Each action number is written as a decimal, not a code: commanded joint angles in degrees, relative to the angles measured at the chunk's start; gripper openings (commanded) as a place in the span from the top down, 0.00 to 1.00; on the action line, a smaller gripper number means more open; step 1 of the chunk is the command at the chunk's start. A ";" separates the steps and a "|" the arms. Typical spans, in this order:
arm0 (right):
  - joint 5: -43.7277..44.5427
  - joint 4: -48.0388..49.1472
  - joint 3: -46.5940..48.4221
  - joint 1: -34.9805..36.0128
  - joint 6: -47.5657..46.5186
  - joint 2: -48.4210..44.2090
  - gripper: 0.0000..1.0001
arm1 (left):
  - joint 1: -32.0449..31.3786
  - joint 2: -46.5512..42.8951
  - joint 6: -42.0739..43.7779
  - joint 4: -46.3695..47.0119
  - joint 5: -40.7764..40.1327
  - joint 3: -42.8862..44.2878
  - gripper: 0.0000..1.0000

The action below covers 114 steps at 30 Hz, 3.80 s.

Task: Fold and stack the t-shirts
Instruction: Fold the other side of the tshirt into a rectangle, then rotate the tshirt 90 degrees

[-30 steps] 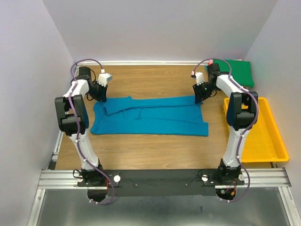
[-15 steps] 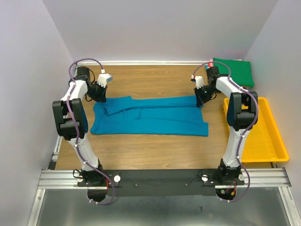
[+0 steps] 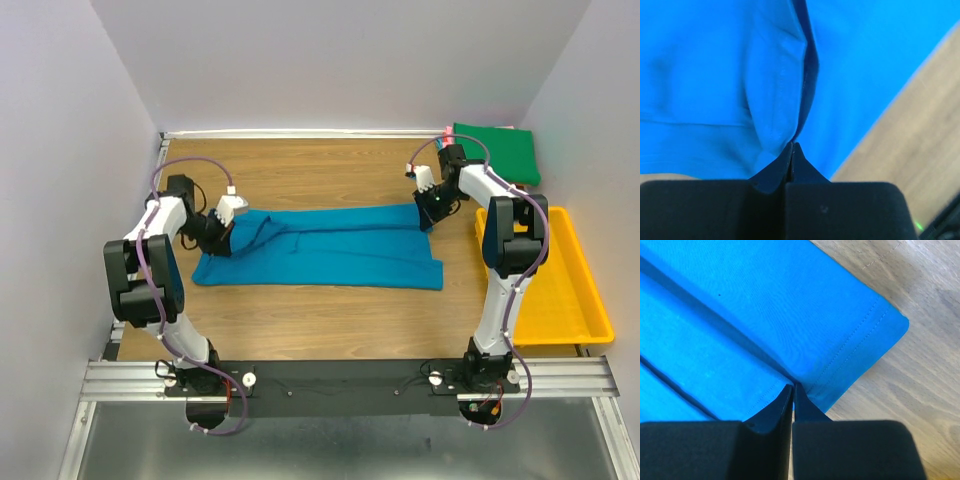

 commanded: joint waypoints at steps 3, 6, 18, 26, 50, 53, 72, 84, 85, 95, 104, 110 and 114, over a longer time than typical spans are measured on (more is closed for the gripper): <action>2.27 -1.23 -0.88 -0.28 -1.49 -1.29 0.91 | -1.65 -4.56 10.01 -6.19 3.16 -7.44 1.00; 2.71 -1.23 -0.70 -0.28 -1.66 -0.85 0.93 | -3.58 -6.32 11.86 -6.80 4.04 -9.99 1.00; 4.30 -2.46 -2.28 -0.28 -4.48 -4.09 0.80 | -5.08 -5.98 15.90 -11.80 -1.41 -6.41 0.83; -0.44 -5.45 2.37 -0.19 -1.41 -4.89 0.65 | -8.76 -7.28 5.58 -7.88 2.11 2.48 0.67; 0.96 -6.24 5.45 -0.28 2.47 3.37 0.77 | -31.01 4.57 -23.21 19.74 -15.47 -1.74 0.64; 1.13 -6.06 5.45 -0.28 2.47 3.55 0.77 | -31.45 5.01 -23.12 19.56 -15.03 -1.74 0.64; 3.06 -5.89 4.92 -0.28 1.15 2.67 0.77 | -30.23 -1.13 -18.64 12.88 -2.74 -2.00 0.74; 3.76 -5.80 6.86 0.51 1.15 3.99 0.78 | -20.73 -5.45 -25.40 15.18 -12.74 -6.22 0.67; 4.64 -5.71 6.60 0.60 0.97 4.34 0.78 | -20.73 -5.27 -25.75 15.34 -13.35 -6.48 0.67; 9.48 -5.71 -2.27 0.95 -0.78 1.97 0.80 | -20.38 5.79 -29.18 16.05 -26.71 -4.83 0.83; 7.82 -8.86 -25.62 8.39 -4.38 -14.01 0.81 | -18.88 33.44 -25.67 7.71 -27.08 35.25 0.88; -7.13 -18.36 -23.13 14.93 -4.48 -22.99 0.77 | -17.74 40.35 -28.92 3.47 -22.68 63.99 0.82; -6.34 -18.03 -14.17 14.49 -3.25 -21.42 0.76 | -17.83 28.53 -30.41 9.79 -20.67 52.11 0.76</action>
